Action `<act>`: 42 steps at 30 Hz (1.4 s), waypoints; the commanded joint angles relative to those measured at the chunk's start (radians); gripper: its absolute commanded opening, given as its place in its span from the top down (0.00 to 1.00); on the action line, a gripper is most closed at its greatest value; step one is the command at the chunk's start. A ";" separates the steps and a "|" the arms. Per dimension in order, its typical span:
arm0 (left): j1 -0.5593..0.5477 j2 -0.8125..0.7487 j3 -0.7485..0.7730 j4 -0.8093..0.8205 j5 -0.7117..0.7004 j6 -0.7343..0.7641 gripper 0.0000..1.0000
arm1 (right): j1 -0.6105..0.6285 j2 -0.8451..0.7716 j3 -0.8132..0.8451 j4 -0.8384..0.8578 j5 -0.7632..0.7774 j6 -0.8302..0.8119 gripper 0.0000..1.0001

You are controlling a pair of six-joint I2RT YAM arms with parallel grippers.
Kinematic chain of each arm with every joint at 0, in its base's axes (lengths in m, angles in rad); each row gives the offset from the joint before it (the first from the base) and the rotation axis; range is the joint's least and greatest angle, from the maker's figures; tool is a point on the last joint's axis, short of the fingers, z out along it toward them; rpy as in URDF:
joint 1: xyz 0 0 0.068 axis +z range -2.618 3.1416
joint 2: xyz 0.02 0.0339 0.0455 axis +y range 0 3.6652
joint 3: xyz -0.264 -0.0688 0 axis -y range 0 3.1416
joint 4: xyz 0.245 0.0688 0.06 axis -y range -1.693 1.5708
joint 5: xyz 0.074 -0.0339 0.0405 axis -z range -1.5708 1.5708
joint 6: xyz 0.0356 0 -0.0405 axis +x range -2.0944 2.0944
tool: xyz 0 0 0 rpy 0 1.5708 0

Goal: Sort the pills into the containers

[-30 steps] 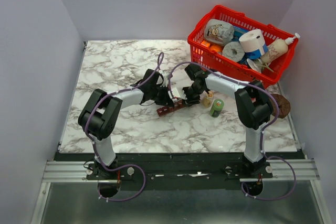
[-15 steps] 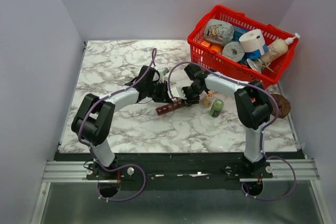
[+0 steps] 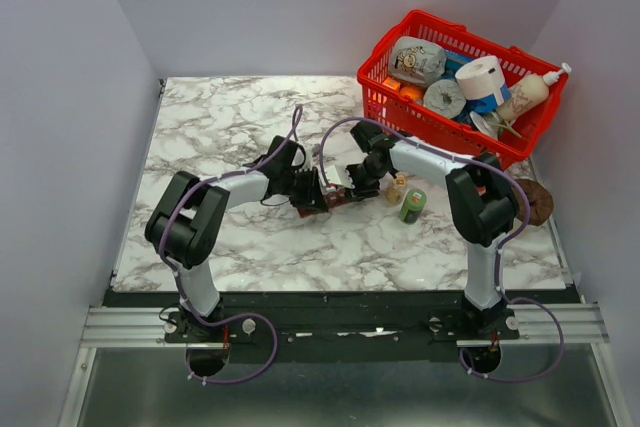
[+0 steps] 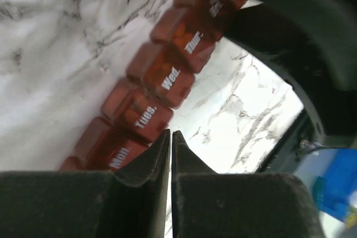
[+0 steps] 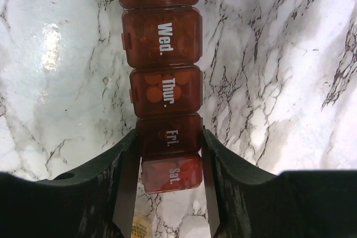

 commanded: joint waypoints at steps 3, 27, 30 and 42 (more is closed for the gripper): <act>0.011 0.072 -0.012 0.002 -0.043 0.017 0.87 | 0.007 0.043 -0.012 0.011 0.056 0.001 0.53; 0.166 -0.383 -0.054 -0.174 -0.147 0.112 0.58 | 0.004 -0.044 -0.007 0.037 0.010 0.031 0.03; 0.198 -0.496 -0.064 -0.191 -0.276 0.175 0.40 | 0.002 -0.079 0.013 -0.011 -0.035 0.051 0.02; 0.273 -0.943 -0.186 -0.111 -0.452 0.201 0.01 | -0.005 -0.410 0.089 -0.052 -0.158 0.558 0.00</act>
